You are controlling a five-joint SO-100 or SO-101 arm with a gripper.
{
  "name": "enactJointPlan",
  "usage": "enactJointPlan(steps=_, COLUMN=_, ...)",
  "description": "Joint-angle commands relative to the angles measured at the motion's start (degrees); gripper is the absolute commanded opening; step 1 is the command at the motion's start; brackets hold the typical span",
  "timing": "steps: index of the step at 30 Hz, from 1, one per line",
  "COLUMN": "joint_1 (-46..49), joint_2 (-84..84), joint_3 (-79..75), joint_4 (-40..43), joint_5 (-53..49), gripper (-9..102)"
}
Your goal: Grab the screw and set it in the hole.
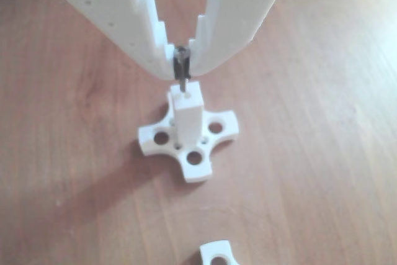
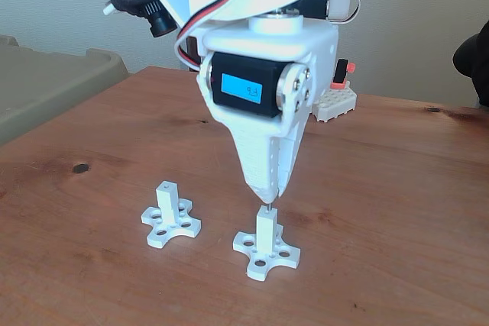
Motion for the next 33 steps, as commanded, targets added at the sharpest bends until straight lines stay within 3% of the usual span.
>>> enactJointPlan(steps=1, joint_1=0.09, joint_2=1.23, joint_3=-0.35, joint_4=-1.23, joint_5=-0.88, gripper=-4)
enactJointPlan(steps=33, joint_1=0.53, joint_2=1.85, joint_3=-0.26, joint_4=-0.09, joint_5=-1.41, gripper=-4)
